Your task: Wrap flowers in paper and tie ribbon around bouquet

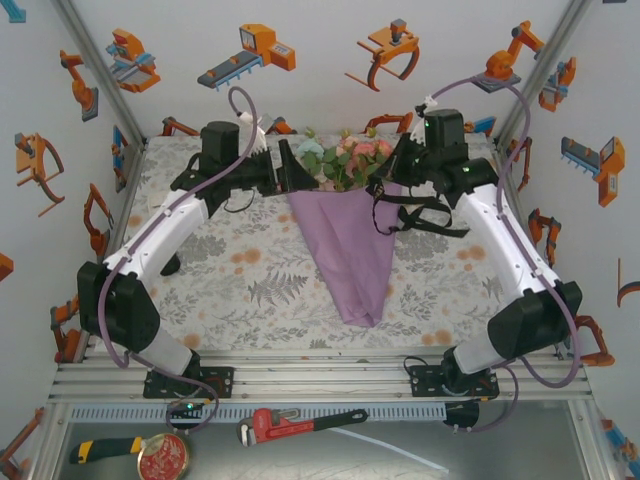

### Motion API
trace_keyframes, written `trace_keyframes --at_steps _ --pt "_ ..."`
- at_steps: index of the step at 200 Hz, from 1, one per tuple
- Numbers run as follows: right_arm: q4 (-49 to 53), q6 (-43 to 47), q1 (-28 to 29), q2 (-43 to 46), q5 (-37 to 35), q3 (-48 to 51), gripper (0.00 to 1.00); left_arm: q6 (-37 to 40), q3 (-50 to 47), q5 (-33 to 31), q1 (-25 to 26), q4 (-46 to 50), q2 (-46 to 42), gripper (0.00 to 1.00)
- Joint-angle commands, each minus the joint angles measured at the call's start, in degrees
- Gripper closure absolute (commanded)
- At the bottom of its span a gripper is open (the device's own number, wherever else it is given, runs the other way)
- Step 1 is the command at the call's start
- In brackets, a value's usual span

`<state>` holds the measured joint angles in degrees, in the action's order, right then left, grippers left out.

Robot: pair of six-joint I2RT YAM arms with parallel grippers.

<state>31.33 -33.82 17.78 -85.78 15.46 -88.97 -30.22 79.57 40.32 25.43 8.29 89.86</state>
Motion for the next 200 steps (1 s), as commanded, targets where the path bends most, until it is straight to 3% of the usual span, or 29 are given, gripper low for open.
trace_keyframes --at_steps 1,21,43,87,125,145,175,186,200 --pt "0.47 -0.04 0.55 1.14 0.27 -3.69 1.0 10.39 1.39 9.96 3.24 -8.49 1.52 0.09" --pt "0.87 -0.44 0.85 -0.22 0.18 -7.5 1.0 16.94 3.49 7.78 7.43 -7.91 3.77 0.07" --pt "1.36 -2.15 1.18 -2.56 -0.17 -12.53 1.0 18.21 7.37 3.09 11.36 -10.95 9.37 0.04" --pt "2.2 -4.75 2.5 -7.1 -2.46 -20.97 1.0 4.76 14.85 -6.46 13.82 -29.22 24.28 0.05" --pt "3.3 -5.73 2.79 -9.59 -4.01 -26.23 1.0 3.24 21.08 -9.2 15.02 -32.77 31.54 0.15" --pt "5.43 -4.74 2.81 -11.1 -4.98 -29.53 1.0 2.33 21.55 -10.75 15.08 -34.32 33.5 0.28" --pt "8.56 -1.85 2.47 -12.55 -8.19 -33.28 1.0 0.49 20.89 -10.17 14.65 -33.82 32.43 0.8" --pt "10.15 -1.27 1.84 -12.74 -10.69 -34.1 1.0 0.24 18.85 -10.0 14.24 -32.43 30.06 0.88" --pt "10.89 -1.62 0.41 -12.57 -12.15 -33.83 1.0 0.72 14.76 -10.14 13.46 -30.37 25.8 0.9"
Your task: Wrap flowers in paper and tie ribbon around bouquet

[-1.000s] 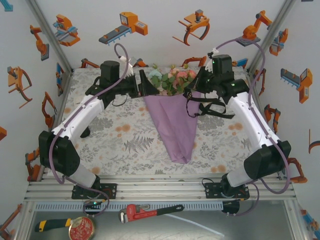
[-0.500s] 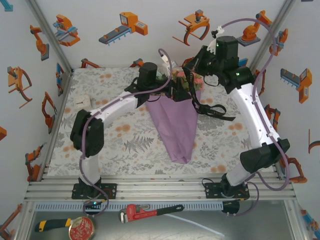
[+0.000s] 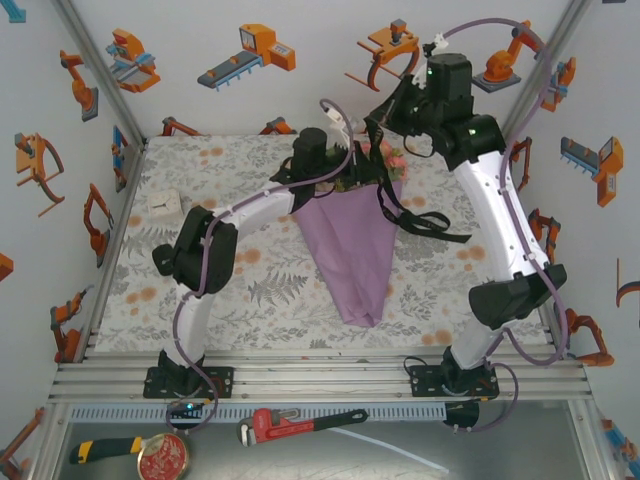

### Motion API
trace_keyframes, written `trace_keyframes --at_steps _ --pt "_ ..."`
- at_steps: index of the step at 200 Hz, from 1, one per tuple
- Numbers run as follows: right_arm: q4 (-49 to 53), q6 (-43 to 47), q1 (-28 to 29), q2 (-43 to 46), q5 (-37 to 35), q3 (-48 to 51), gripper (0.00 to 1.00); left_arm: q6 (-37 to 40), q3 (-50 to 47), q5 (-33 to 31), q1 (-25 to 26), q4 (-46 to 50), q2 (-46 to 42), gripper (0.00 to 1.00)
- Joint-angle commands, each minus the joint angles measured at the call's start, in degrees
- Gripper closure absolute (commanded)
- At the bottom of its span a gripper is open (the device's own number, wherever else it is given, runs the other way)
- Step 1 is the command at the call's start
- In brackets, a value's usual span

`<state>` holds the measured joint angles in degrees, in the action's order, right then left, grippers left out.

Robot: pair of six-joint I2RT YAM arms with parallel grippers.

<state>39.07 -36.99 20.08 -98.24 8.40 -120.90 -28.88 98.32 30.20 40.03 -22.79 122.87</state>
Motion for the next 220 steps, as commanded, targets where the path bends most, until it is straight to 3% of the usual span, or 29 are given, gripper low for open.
trace_keyframes --at_steps 1,32,66,80,103,134,170,192,213,220 --pt "3.14 1.56 -1.97 -0.11 -5.12 -1.8 1.0 -0.54 -4.31 -0.03 -1.2 0.9 -7.47 0.9" --pt "3.14 2.8 -3.63 0.27 -5.64 -0.55 1.0 2.15 -11.65 -0.11 -2.9 6.65 -16.68 0.9" --pt "3.11 7.32 -3.71 4.19 -7.5 4.33 1.0 9.62 -12.55 -2.1 -4.82 23.08 -26.66 0.96" --pt "2.73 11.11 -3.7 7.98 -5.94 8.45 1.0 15.08 -12.28 -6.6 -5.65 32.23 -32.34 0.97" --pt "3.55 16.04 -3.07 16.52 2.43 18.24 1.0 25.48 -11.56 -16.33 -6.17 44.76 -42.14 1.0" --pt "11.05 14.63 1.52 30.96 1.92 32.06 1.0 32.39 -6.54 -19.45 -4.69 60.45 -49.59 1.0" --pt "21.54 6.57 9.7 45.66 3.7 42.92 1.0 31.0 -6.39 -29.33 -0.31 68.48 -57.97 0.92" --pt "22.96 2.38 10.96 50.36 3.81 49.01 1.0 29.81 -11.89 -26.67 -0.23 68.39 -59.67 0.92" --pt "18.14 4.4 10.95 49.78 3.11 52.58 1.0 23.16 -15.99 -21.7 0.05 64.17 -56.02 0.98" --pt "16.83 5.33 10.96 49.06 1.81 53.69 0.9 19.34 -18.24 -22.96 0.03 62.04 -55.21 1.0"
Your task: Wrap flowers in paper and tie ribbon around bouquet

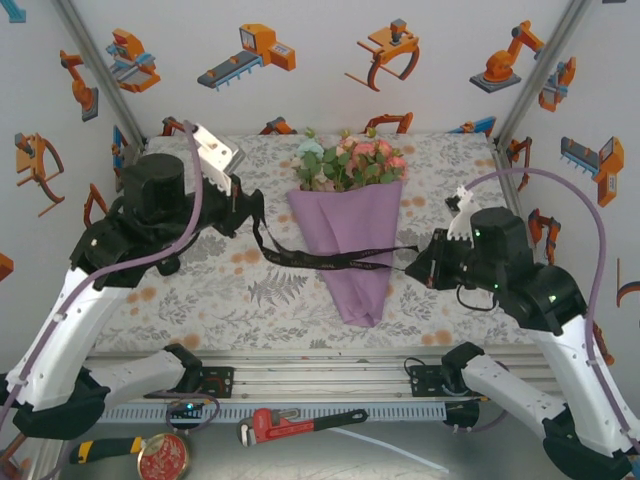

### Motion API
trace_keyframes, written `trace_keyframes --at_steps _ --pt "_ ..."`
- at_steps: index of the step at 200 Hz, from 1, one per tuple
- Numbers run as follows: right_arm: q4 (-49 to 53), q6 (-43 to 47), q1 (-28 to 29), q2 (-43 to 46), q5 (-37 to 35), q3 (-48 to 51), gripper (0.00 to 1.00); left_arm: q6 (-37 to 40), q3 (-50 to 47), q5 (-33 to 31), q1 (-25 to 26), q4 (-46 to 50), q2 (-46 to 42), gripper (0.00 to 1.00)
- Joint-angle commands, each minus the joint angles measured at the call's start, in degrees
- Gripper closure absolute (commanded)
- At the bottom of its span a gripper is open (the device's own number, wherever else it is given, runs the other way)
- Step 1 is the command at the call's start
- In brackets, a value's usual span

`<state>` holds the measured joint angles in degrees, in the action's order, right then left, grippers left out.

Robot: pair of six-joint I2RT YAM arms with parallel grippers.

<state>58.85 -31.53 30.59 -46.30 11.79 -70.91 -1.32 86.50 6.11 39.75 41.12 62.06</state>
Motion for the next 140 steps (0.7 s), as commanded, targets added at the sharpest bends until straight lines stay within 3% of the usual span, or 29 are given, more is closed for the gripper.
trace_keyframes --at_steps 1,22,33,69,99,140 --pt "-3.08 0.26 0.44 -2.98 -1.81 3.82 0.9 -8.99 -6.69 0.89 0.28 -2.25 5.65 1.0" --pt "-5.44 5.91 0.44 -6.4 -9.48 6.83 0.46 -19.34 -13.26 -7.74 -0.47 -5.43 5.88 1.0" --pt "-7.25 10.23 0.23 -8.52 -12.9 9.26 0.35 -24.41 -14.46 -11.24 -1.84 -4.02 6.19 1.0" --pt "-13.74 27.91 -0.44 -19.55 -10.93 12.79 0.33 -33.75 -16.49 -9.42 -8.91 0.3 7.07 1.0" --pt "-14.24 44.2 -0.55 -29.9 -10.36 11.62 0.33 -33.41 -16.1 -5.57 -12.52 1.85 8.7 1.0" --pt "-19.82 52.9 -1.82 -40.88 -10.93 10.93 0.32 -32.52 -16.1 -1.9 -15.01 1.6 10.49 1.0"
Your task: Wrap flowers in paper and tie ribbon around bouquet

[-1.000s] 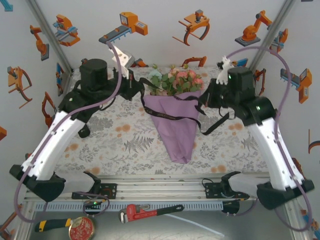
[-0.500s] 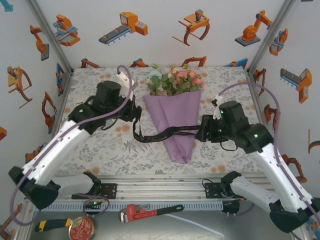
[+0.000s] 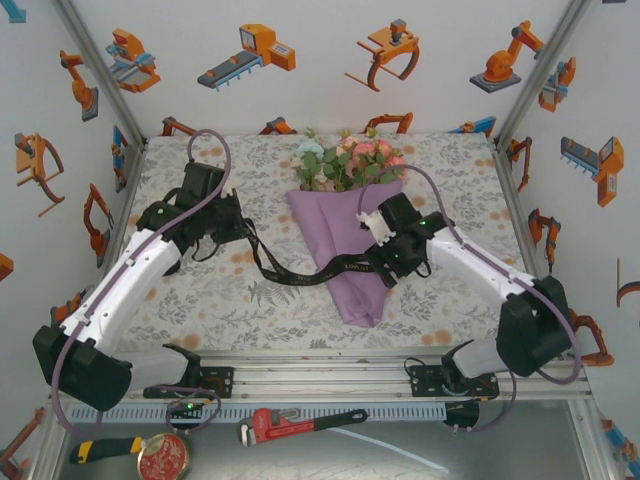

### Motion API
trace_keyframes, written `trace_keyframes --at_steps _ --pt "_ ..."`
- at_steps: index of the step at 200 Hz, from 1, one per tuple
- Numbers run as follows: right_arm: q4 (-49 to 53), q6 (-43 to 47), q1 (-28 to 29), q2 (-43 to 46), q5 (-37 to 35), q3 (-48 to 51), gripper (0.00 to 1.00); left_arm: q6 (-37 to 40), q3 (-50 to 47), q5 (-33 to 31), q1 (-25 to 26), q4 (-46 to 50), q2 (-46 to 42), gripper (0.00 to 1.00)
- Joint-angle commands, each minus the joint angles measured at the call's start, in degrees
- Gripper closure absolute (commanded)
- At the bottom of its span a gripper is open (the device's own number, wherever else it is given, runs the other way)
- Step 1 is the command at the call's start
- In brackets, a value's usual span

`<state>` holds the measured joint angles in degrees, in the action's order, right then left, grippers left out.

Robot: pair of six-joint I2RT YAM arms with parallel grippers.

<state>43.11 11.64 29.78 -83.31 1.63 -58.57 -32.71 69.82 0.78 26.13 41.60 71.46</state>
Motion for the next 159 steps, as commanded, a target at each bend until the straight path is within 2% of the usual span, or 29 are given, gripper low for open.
trace_keyframes --at_steps 1,23,32,47,62,86,107,138,159 --pt "-4.22 9.81 -1.03 -4.19 -0.8 -1.44 0.32 -1.13 0.58 3.48 -1.41 1.11 1.11 1.0" --pt "-7.0 10.61 -1.66 -10.11 -0.78 -2.67 0.36 -1.39 0.49 4.37 -2.82 1.41 1.29 1.0" --pt "-7.32 11.11 -1.67 -12.58 -1.34 -3.17 0.43 -1.71 0.49 4.49 -3.71 1.93 1.16 1.0" --pt "-7.28 11.65 -2.0 -14.68 -2.44 -3.46 0.72 -2.4 0.33 4.51 -5.77 3.55 0.79 0.99" --pt "-6.4 11.48 -2.26 -11.59 -4.68 -2.4 1.0 -3.29 -0.21 3.24 -8.84 7.8 0.55 0.97" --pt "-4.07 11.15 -2.27 0.47 -10.21 2.41 1.0 -5.9 -5.24 1.91 -16.78 11.83 -1.38 0.91" --pt "-3.37 10.99 -2.38 11.45 -8.84 7.9 1.0 -6.73 -10.68 4.19 -21.46 9.35 -3.23 0.82" --pt "-2.74 13.3 -2.45 22.59 -5.55 13.99 1.0 -1.09 -6.32 7.23 -21.59 7.65 -0.72 0.47" --pt "-1.12 14.93 -2.41 25.75 -3.66 15.32 1.0 7.1 1.47 12.47 -17.25 3.27 3.18 0.44"
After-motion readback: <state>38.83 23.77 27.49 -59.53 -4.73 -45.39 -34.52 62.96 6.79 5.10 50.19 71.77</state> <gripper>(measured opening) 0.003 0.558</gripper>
